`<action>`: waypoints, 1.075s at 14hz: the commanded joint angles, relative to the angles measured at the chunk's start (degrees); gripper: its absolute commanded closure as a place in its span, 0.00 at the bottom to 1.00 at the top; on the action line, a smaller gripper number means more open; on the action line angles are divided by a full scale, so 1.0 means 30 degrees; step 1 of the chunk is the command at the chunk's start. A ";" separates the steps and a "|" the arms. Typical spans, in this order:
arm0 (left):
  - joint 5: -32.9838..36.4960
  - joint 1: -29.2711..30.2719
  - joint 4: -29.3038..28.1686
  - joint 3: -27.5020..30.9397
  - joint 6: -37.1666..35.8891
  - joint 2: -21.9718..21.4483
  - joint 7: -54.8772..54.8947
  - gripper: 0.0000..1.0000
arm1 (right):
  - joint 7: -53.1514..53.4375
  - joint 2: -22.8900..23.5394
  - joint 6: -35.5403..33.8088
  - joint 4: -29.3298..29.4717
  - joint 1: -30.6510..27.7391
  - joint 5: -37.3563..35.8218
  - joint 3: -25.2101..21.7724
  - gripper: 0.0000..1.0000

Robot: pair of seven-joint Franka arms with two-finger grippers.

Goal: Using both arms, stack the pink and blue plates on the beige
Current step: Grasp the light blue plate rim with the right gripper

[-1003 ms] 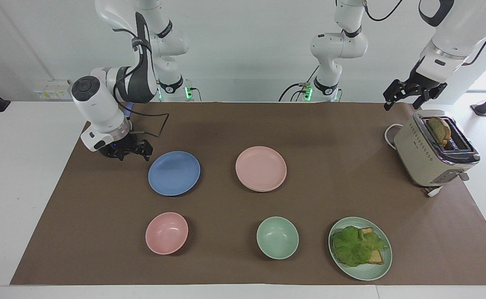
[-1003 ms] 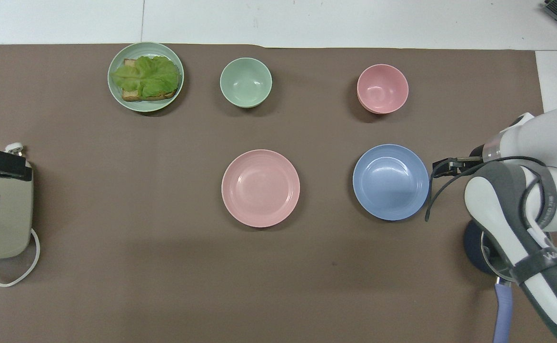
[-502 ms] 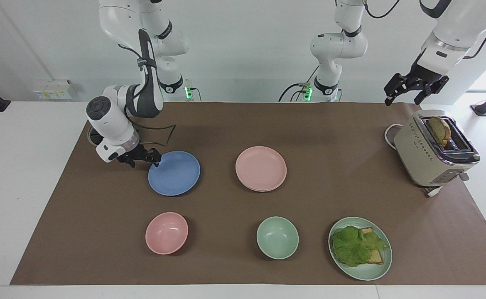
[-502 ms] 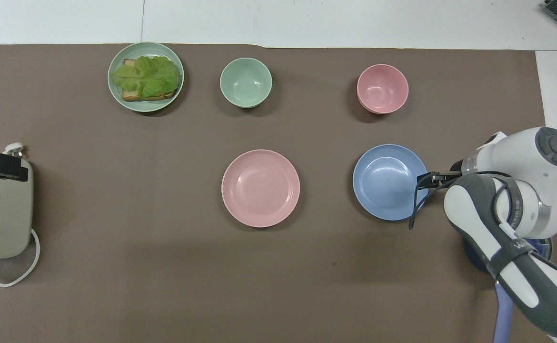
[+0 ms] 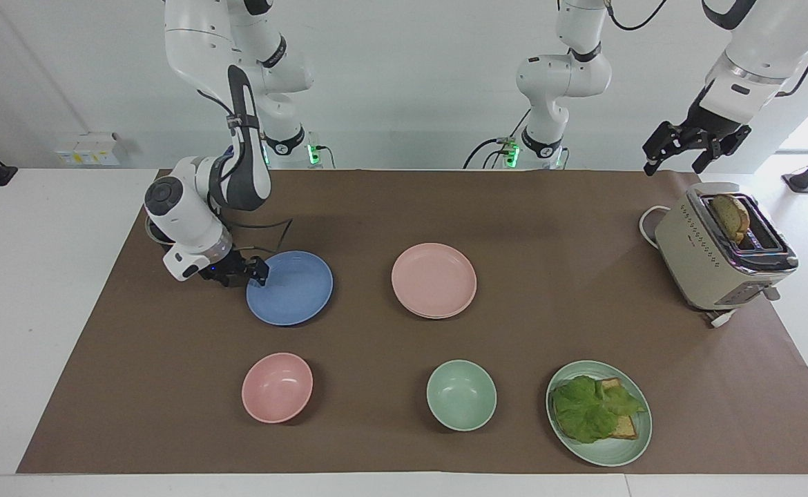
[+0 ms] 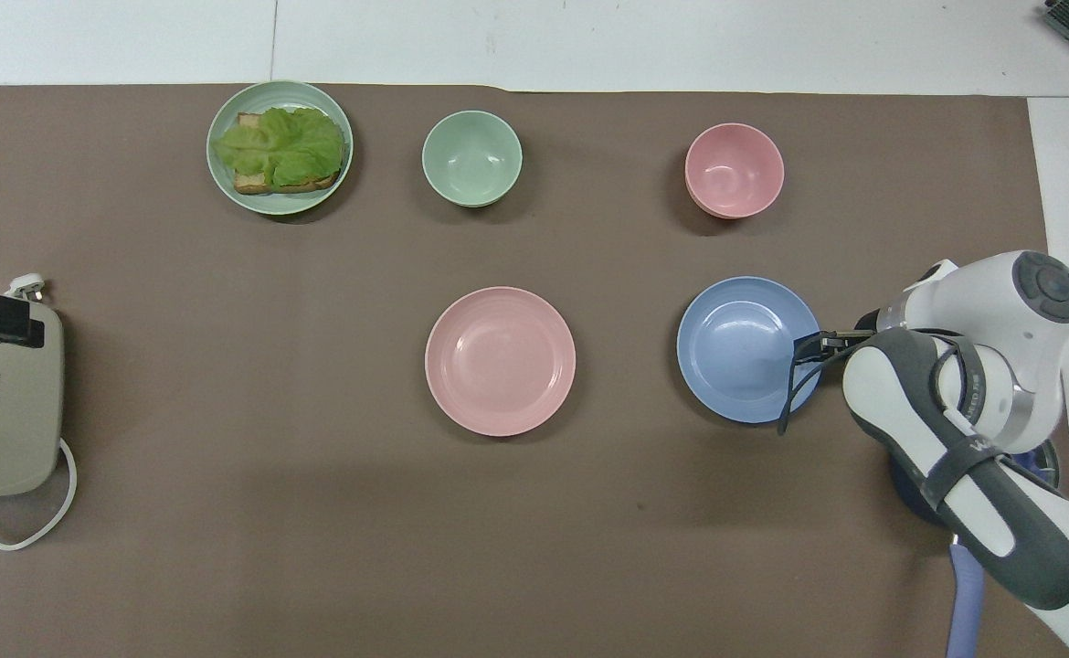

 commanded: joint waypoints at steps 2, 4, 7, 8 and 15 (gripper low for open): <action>0.0330 0.0097 0.0214 -0.0070 -0.0370 -0.0116 0.0026 0.00 | -0.0593 0.0076 0.0209 0.0016 -0.0196 0.0593 0.0063 1.00; 0.0330 0.0068 0.0214 -0.0070 -0.0370 -0.0116 0.0026 0.00 | -0.0563 0.0135 0.0033 0.0134 -0.0196 0.0593 0.0063 1.00; 0.0330 0.0096 0.0214 -0.0070 -0.0370 -0.0116 0.0026 0.00 | -0.0563 0.0281 -0.0724 0.0775 -0.0225 0.0593 0.0063 1.00; 0.0330 0.0097 0.0214 -0.0070 -0.0370 -0.0116 0.0026 0.00 | -0.0563 0.0311 -0.1687 0.1417 -0.0225 0.0593 0.0063 1.00; 0.0330 0.0097 0.0214 -0.0070 -0.0370 -0.0116 0.0026 0.00 | -0.0710 -0.0829 -0.6585 0.5462 0.0737 0.0212 0.0297 1.00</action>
